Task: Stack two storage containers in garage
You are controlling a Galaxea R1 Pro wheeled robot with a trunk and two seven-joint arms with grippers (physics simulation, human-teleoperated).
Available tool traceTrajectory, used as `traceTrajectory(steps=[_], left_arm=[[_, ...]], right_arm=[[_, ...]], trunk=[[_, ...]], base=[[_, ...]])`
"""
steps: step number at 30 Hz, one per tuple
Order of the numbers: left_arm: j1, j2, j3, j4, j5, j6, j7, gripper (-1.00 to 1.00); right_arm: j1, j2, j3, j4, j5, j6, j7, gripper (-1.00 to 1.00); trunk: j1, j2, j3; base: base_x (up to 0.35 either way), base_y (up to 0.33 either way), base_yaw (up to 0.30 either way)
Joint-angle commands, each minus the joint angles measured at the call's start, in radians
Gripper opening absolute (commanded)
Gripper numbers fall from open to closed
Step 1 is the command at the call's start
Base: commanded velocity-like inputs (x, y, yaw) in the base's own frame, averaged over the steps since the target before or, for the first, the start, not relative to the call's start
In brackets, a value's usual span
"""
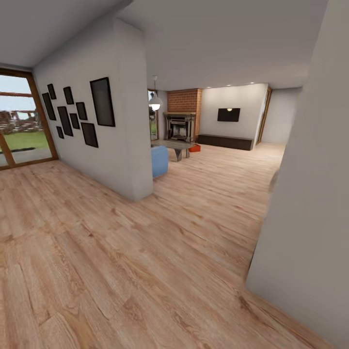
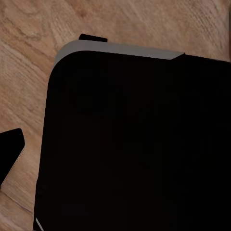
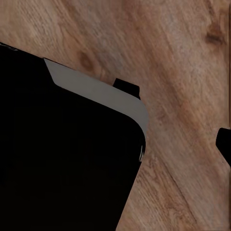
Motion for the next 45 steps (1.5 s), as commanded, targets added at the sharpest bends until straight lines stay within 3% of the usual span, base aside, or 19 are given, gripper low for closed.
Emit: traceTrajectory(steps=[1, 45], left_arm=[[0.000, 0.000, 0.001, 0.000, 0.007, -0.002, -0.002, 1.00], [0.000, 0.000, 0.001, 0.000, 0.007, -0.002, -0.002, 1.00]], right_arm=[[-0.001, 0.001, 0.008, 0.003, -0.010, -0.006, 0.000, 1.00], [-0.001, 0.001, 0.010, -0.018, -0.007, -0.013, 0.000, 1.00]], trunk=[[0.001, 0.000, -0.001], [0.001, 0.000, -0.001]], base=[[0.321, 0.000, 0.000], [0.321, 0.000, 0.000]])
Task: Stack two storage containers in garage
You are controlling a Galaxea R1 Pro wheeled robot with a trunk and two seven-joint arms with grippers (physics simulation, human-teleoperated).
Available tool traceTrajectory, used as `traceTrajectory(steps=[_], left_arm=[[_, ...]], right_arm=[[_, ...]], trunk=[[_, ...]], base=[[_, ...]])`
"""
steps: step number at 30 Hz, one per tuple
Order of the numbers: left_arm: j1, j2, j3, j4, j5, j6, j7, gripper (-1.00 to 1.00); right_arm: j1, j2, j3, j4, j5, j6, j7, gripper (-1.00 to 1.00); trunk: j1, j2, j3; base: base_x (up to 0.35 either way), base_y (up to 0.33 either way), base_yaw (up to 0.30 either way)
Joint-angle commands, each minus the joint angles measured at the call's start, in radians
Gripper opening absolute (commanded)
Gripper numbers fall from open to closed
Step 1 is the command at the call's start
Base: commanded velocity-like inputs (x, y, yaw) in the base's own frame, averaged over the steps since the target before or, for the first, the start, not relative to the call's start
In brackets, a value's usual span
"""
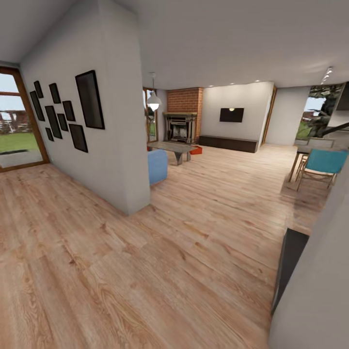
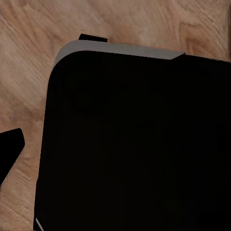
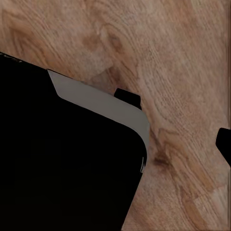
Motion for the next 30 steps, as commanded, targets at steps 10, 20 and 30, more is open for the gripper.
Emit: traceTrajectory(steps=[10, 20, 30], left_arm=[[0.000, 0.000, 0.001, 0.000, 0.007, -0.002, -0.002, 1.00], [0.000, 0.000, 0.001, 0.000, 0.007, -0.002, -0.002, 1.00], [0.000, 0.000, 0.000, 0.000, 0.007, -0.002, -0.002, 1.00]], right_arm=[[-0.001, 0.001, 0.010, 0.001, -0.009, -0.004, 0.000, 1.00], [-0.001, 0.005, 0.009, 0.001, -0.015, -0.004, 0.000, 1.00], [-0.001, 0.000, 0.008, 0.001, -0.014, -0.007, 0.000, 1.00]], trunk=[[0.001, 0.000, -0.001], [0.001, 0.000, -0.001], [0.001, 0.000, -0.001]], base=[[0.321, 0.000, 0.000], [0.321, 0.000, 0.000], [0.321, 0.000, 0.000]])
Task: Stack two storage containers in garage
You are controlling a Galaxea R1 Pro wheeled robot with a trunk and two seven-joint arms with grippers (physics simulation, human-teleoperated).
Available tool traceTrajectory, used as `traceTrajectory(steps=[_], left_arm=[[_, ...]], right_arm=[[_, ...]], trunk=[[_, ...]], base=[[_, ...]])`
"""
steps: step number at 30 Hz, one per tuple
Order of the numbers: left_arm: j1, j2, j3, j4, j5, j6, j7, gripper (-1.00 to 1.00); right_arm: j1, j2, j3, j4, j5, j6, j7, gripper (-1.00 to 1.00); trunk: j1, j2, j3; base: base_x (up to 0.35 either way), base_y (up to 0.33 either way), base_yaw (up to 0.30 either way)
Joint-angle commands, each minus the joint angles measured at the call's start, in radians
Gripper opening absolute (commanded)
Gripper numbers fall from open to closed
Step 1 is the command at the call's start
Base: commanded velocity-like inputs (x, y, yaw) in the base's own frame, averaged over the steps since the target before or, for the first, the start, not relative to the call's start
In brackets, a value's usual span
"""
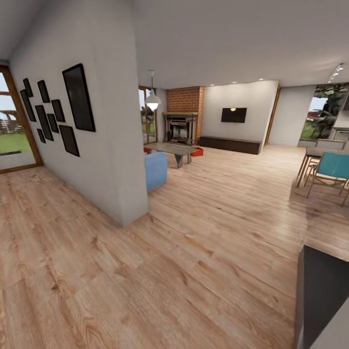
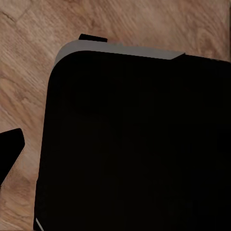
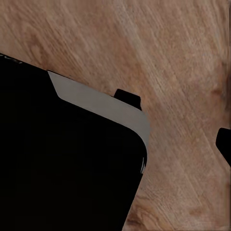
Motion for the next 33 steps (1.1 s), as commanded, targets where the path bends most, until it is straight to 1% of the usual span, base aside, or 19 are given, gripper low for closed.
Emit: traceTrajectory(steps=[1, 8, 10, 21, 33], left_arm=[[0.000, 0.000, 0.001, 0.000, 0.007, -0.002, -0.002, 1.00], [0.000, 0.000, 0.001, 0.000, 0.007, -0.002, -0.002, 1.00], [0.000, 0.000, 0.001, 0.000, 0.007, -0.002, -0.002, 1.00], [0.000, 0.000, 0.001, 0.000, 0.007, -0.002, -0.002, 1.00], [0.000, 0.000, 0.001, 0.000, 0.007, -0.002, -0.002, 1.00]], right_arm=[[-0.001, 0.001, 0.009, 0.001, -0.011, -0.004, 0.000, 1.00], [-0.001, 0.001, 0.011, 0.001, -0.003, -0.001, 0.000, 1.00], [-0.001, 0.003, 0.010, 0.001, -0.013, 0.000, 0.000, 1.00], [-0.001, 0.001, 0.010, 0.001, -0.015, 0.000, 0.000, 1.00], [-0.001, 0.001, 0.010, 0.001, -0.013, 0.000, 0.000, 1.00]], trunk=[[0.001, 0.000, -0.001], [0.001, 0.000, -0.001], [0.001, 0.000, -0.001], [0.001, 0.000, -0.001], [0.001, 0.000, -0.001]], base=[[0.321, 0.000, 0.000], [0.321, 0.000, -0.001], [0.321, 0.000, -0.180], [0.321, 0.000, -0.193], [0.321, 0.000, -0.013]])
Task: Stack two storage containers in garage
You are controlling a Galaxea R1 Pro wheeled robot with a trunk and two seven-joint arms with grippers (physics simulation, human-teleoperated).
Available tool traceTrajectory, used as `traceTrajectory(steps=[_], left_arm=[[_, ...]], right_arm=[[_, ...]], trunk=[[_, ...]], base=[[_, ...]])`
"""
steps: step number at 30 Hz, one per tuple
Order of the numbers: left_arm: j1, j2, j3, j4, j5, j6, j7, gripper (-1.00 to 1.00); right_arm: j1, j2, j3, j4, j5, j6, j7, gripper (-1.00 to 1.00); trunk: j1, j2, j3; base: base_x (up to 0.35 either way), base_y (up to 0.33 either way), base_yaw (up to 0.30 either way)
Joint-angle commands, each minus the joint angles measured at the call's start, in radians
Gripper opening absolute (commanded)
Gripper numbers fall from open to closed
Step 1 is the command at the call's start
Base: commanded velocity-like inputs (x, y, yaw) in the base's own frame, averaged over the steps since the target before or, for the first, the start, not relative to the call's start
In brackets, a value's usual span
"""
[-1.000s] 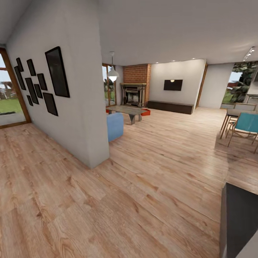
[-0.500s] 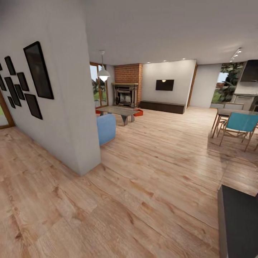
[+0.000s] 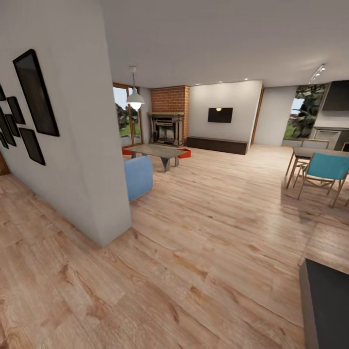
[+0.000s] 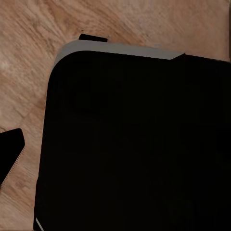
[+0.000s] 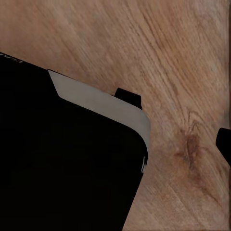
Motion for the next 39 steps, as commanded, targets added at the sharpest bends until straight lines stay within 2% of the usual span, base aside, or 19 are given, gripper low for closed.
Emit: traceTrajectory(steps=[1, 35, 39], left_arm=[[0.000, 0.000, 0.001, 0.000, 0.007, -0.002, -0.002, 1.00], [0.000, 0.000, 0.001, 0.000, 0.007, -0.002, -0.002, 1.00], [0.000, 0.000, 0.001, 0.000, 0.007, -0.002, -0.002, 1.00]], right_arm=[[-0.001, 0.000, 0.008, 0.001, -0.011, -0.004, 0.000, 1.00], [-0.001, 0.000, 0.008, 0.001, -0.010, -0.005, 0.000, 1.00], [-0.001, 0.001, 0.008, 0.001, -0.013, -0.004, 0.000, 1.00]], trunk=[[0.001, 0.000, -0.001], [0.001, 0.000, -0.001], [0.001, 0.000, -0.001]], base=[[0.321, 0.000, 0.000], [0.321, 0.000, 0.000], [0.321, 0.000, -0.132]])
